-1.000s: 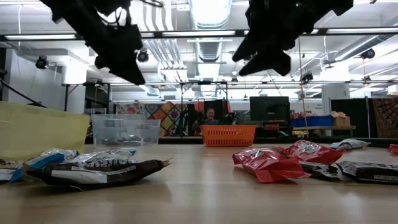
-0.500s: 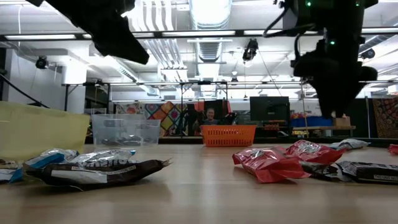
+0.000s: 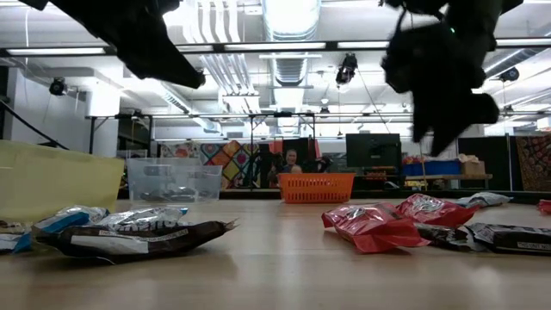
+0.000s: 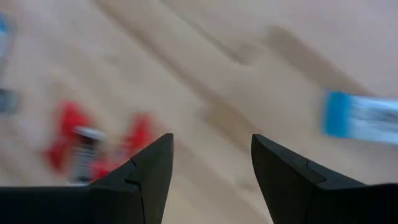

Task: Sort candy
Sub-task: Put the bottom center red candy into the orange basket

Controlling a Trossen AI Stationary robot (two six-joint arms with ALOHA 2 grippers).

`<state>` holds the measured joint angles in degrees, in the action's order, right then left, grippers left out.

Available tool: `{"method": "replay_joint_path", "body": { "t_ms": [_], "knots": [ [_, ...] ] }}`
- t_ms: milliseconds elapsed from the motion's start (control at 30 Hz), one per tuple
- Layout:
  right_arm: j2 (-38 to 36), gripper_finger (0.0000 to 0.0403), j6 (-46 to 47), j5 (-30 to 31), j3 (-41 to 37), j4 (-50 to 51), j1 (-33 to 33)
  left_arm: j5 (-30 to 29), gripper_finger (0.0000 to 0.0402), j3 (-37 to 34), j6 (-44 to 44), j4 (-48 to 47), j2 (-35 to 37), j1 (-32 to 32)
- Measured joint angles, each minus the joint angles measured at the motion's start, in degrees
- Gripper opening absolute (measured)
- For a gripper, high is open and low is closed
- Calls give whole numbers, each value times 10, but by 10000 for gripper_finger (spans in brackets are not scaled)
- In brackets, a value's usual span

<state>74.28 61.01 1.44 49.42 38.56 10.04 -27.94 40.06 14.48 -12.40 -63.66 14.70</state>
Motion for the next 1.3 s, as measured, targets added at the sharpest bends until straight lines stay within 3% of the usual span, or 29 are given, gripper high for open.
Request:
{"method": "replay_joint_path", "body": {
  "t_ms": [200, 367, 700, 900, 1033, 1300],
  "knots": [
    [42, 203, 36, -8, 3, -109, 35, 0, 135, 0, 0, 9, 0, 3],
    [106, 203, 56, -34, 45, -85, 56, 0, 135, 0, -7, 9, 0, 3],
    [245, 203, 45, -30, 188, 49, 79, 0, 135, 2, -15, 9, 0, 3],
    [299, 200, 14, -30, 231, 59, 78, 0, 135, -1, -15, 8, 0, 3],
    [312, 168, 6, -30, 241, 59, 78, 0, 135, -1, -15, 8, 0, 4],
    [316, 55, -19, -29, 237, 58, 74, 0, 135, -1, -8, 9, 0, 8]
  ]
}}
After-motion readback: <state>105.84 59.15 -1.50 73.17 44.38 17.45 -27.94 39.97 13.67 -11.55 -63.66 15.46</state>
